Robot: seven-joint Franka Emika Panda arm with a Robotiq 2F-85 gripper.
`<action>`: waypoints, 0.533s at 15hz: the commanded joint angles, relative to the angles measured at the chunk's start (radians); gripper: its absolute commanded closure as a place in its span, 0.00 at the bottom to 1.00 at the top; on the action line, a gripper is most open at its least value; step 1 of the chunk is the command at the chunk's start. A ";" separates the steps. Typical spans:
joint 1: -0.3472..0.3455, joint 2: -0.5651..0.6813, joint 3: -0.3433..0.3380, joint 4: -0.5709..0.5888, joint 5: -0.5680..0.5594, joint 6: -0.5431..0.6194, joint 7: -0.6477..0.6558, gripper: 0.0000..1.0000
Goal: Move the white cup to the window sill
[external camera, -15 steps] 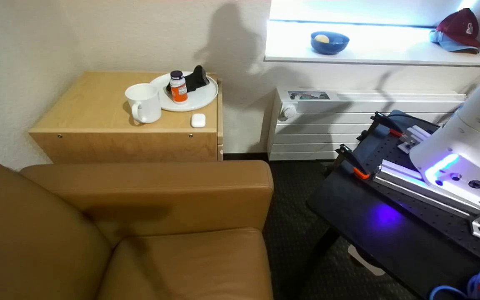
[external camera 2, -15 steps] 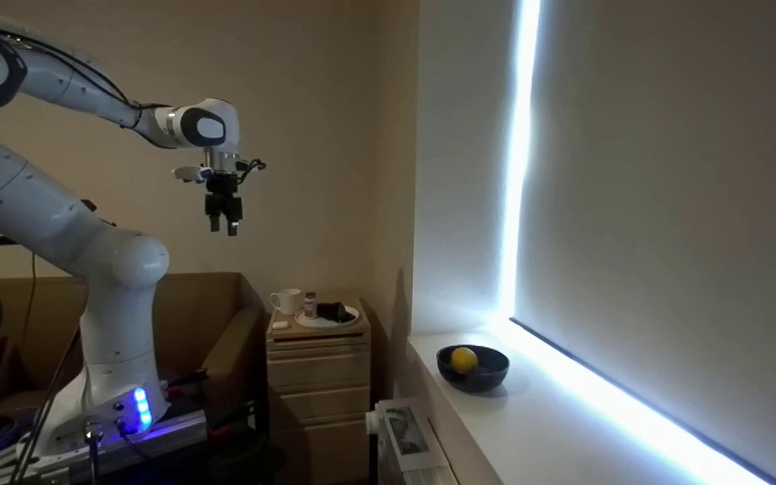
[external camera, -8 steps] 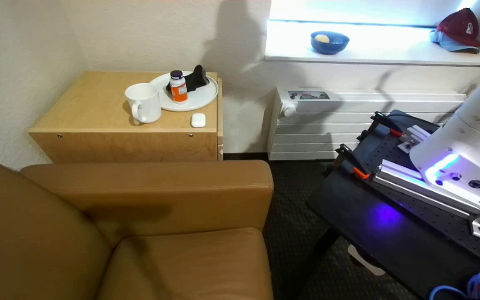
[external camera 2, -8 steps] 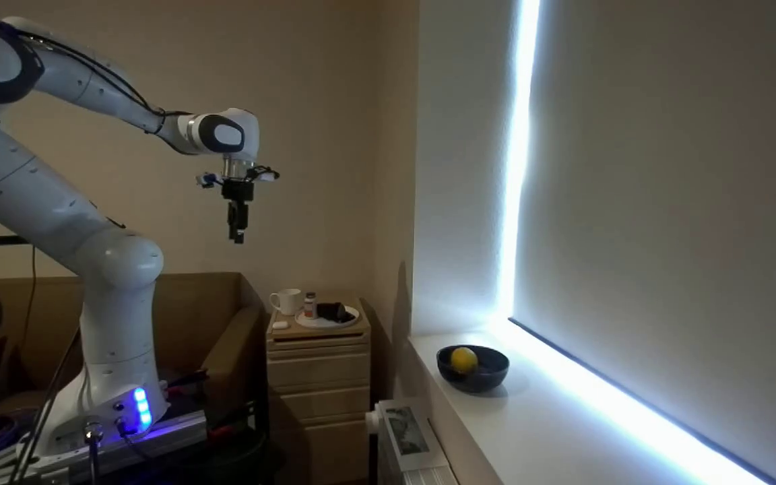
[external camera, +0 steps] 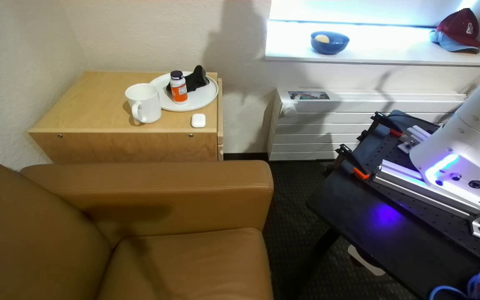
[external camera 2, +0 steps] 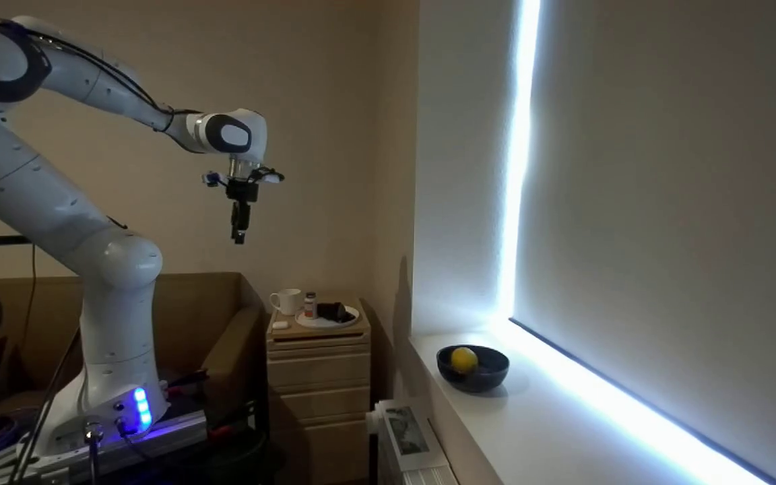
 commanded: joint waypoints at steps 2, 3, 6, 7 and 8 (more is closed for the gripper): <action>-0.019 0.137 0.097 0.162 -0.014 -0.066 0.107 0.00; -0.012 0.179 0.140 0.196 -0.008 -0.040 0.160 0.00; 0.011 0.309 0.264 0.307 -0.055 0.012 0.335 0.00; 0.014 0.368 0.302 0.358 -0.091 0.007 0.405 0.00; 0.032 0.409 0.303 0.414 -0.089 -0.051 0.440 0.00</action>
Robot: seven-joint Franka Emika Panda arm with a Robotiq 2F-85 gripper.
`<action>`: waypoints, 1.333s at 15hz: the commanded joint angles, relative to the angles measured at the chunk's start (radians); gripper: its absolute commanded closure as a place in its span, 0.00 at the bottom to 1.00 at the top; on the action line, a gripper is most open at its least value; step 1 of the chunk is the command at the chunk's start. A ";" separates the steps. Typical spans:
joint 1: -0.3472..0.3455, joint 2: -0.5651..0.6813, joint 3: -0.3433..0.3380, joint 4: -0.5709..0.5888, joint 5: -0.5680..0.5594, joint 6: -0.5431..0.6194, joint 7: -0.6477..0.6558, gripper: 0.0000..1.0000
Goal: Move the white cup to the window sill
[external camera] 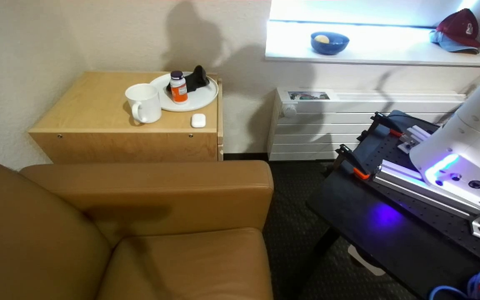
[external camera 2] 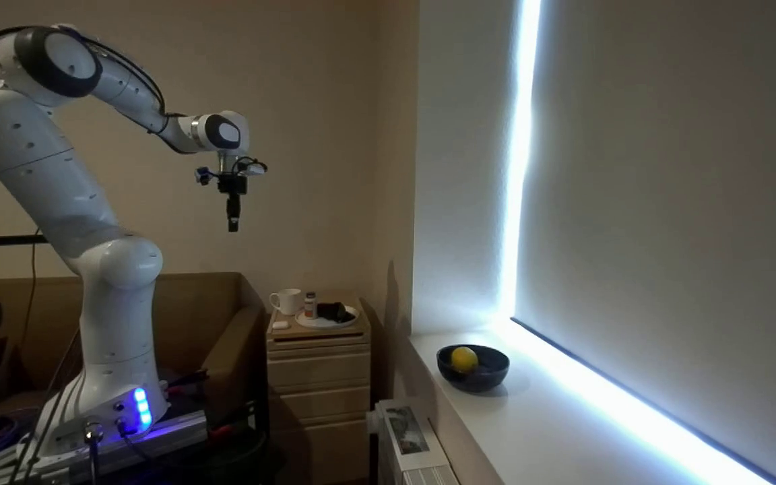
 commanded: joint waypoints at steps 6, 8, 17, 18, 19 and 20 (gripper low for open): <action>0.097 0.131 -0.015 0.113 -0.042 -0.036 0.127 0.00; 0.085 0.210 0.002 0.124 -0.055 -0.002 0.178 0.00; 0.202 0.696 -0.076 0.315 -0.205 0.459 0.673 0.00; 0.219 0.692 -0.083 0.335 -0.154 0.423 0.640 0.00; 0.227 0.653 -0.106 0.263 -0.169 0.462 0.626 0.00; 0.242 0.681 -0.115 0.294 -0.162 0.459 0.626 0.00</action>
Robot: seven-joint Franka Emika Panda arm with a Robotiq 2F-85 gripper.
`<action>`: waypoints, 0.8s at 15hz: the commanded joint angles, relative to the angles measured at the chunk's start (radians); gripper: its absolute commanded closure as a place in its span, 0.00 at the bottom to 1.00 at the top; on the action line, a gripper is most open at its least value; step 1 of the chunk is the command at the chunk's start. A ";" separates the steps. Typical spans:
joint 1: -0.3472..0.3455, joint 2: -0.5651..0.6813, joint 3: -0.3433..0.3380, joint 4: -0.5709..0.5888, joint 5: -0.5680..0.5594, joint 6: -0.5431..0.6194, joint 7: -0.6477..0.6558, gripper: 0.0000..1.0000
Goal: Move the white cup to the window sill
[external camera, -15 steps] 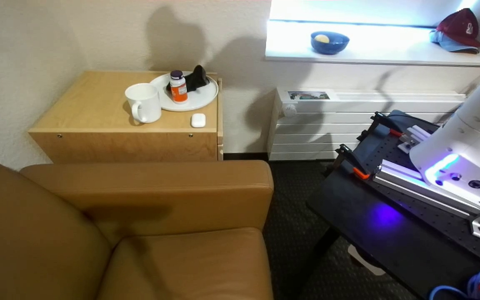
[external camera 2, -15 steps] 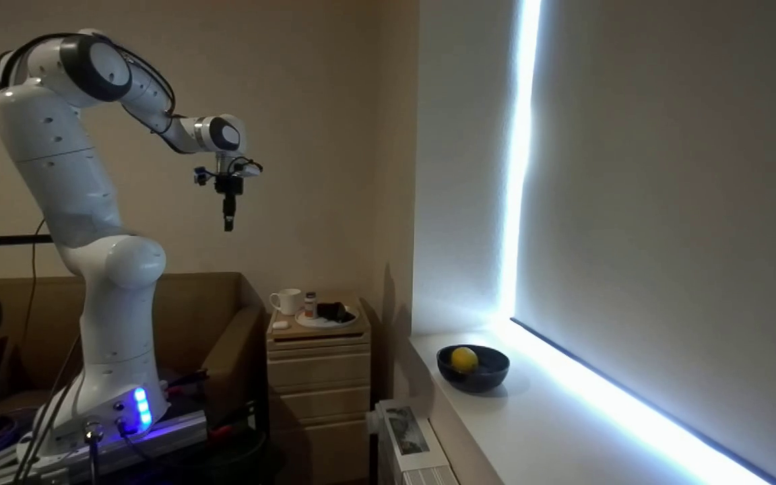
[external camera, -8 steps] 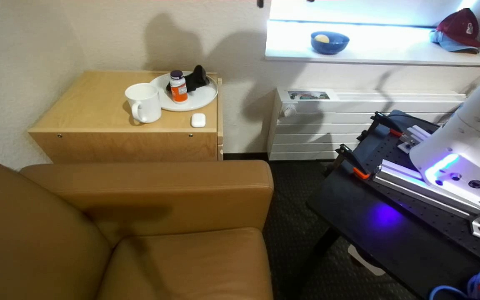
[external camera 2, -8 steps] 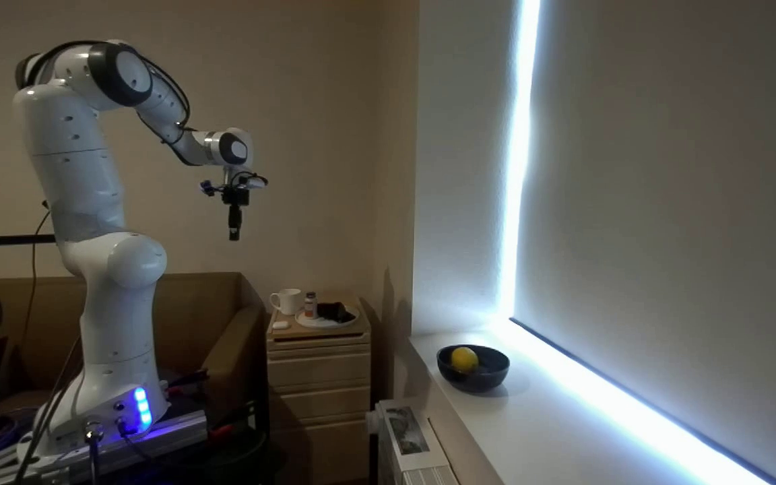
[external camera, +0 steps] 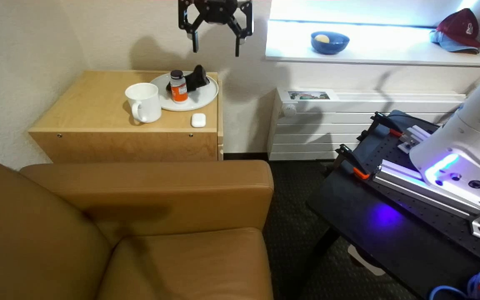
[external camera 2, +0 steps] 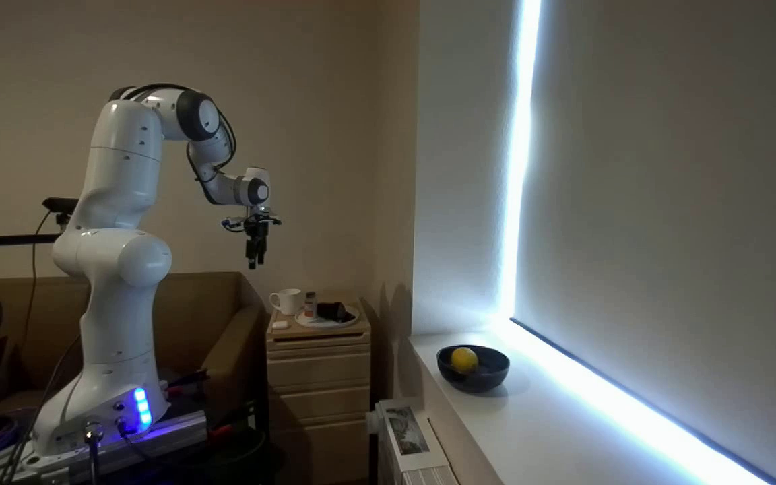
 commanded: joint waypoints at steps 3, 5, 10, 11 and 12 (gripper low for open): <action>0.069 0.040 -0.061 0.051 -0.005 -0.025 0.005 0.00; 0.110 0.117 -0.090 0.093 -0.044 0.074 0.080 0.00; 0.226 0.304 -0.196 0.252 -0.127 0.284 0.264 0.00; 0.251 0.346 -0.225 0.294 -0.147 0.286 0.292 0.00; 0.254 0.359 -0.224 0.317 -0.118 0.271 0.294 0.00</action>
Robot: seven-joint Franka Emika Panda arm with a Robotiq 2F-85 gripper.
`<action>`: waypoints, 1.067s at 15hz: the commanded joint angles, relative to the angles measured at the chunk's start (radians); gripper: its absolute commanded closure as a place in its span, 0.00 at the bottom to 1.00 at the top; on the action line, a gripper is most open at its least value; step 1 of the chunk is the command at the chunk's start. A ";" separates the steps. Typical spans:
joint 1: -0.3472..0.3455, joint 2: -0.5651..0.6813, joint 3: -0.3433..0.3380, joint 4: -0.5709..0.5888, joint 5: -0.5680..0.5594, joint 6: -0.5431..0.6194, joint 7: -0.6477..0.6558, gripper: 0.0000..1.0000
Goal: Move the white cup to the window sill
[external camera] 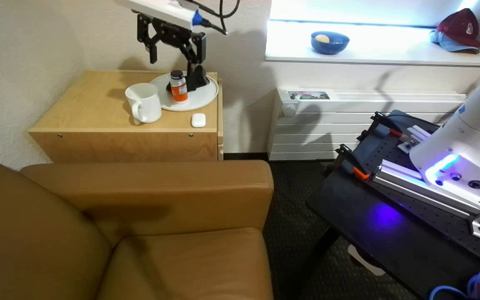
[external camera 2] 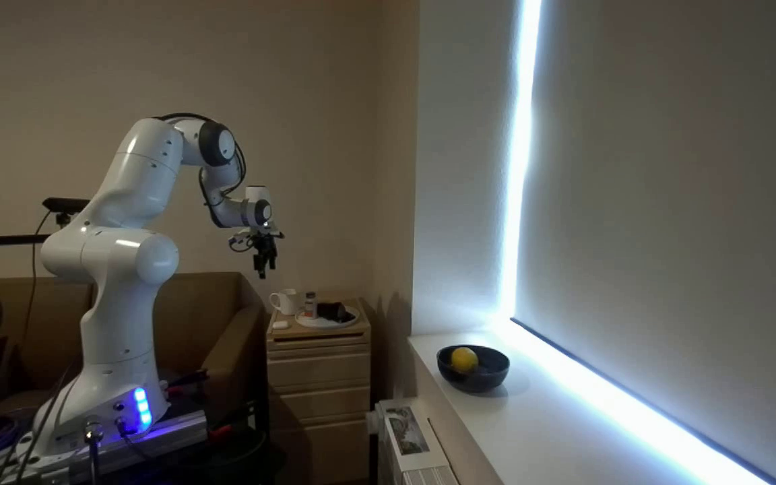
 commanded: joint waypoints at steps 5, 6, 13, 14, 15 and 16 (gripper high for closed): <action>0.049 0.095 -0.049 0.110 0.013 0.001 0.026 0.00; 0.062 0.120 -0.069 0.135 -0.004 -0.014 0.048 0.00; 0.147 0.331 -0.190 0.347 -0.042 0.065 0.213 0.00; 0.154 0.364 -0.200 0.381 -0.036 0.053 0.225 0.00; 0.150 0.389 -0.196 0.408 -0.020 0.035 0.221 0.00; 0.144 0.411 -0.187 0.432 -0.007 0.014 0.209 0.00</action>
